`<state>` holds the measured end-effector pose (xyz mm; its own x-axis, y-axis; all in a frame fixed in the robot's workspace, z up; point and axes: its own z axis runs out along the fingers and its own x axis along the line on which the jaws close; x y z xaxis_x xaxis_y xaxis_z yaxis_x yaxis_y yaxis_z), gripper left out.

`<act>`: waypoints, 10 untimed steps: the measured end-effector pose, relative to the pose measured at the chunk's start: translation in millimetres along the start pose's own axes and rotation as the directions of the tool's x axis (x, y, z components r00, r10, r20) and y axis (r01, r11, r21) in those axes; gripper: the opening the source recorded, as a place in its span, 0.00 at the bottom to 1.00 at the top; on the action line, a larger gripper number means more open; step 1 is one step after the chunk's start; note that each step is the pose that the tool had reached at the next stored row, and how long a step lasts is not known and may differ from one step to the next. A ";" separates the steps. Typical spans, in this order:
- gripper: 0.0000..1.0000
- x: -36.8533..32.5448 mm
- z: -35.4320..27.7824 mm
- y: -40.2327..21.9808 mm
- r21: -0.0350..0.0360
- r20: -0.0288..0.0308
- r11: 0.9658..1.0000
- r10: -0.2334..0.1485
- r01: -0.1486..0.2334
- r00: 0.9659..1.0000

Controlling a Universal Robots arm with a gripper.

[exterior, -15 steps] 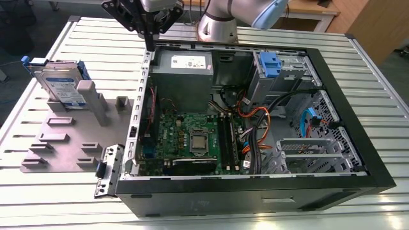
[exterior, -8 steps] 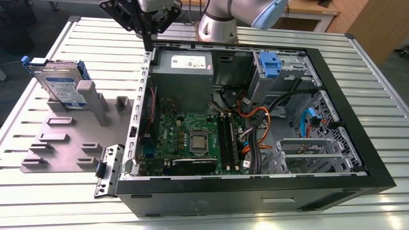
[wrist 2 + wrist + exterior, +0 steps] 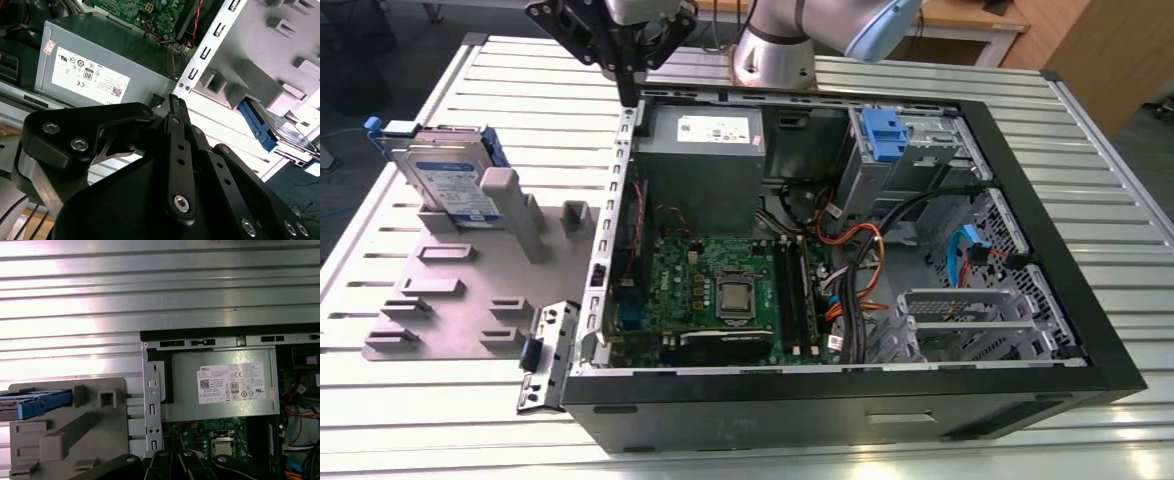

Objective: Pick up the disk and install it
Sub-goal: 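Reach for the disk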

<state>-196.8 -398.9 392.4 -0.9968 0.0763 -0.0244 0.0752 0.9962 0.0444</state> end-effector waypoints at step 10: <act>0.11 4.8 -0.1 -0.4 0.000 0.000 1.000 0.000 0.000 1.000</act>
<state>-201.6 -399.0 392.3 -0.9968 0.0762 -0.0244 0.0751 0.9962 0.0443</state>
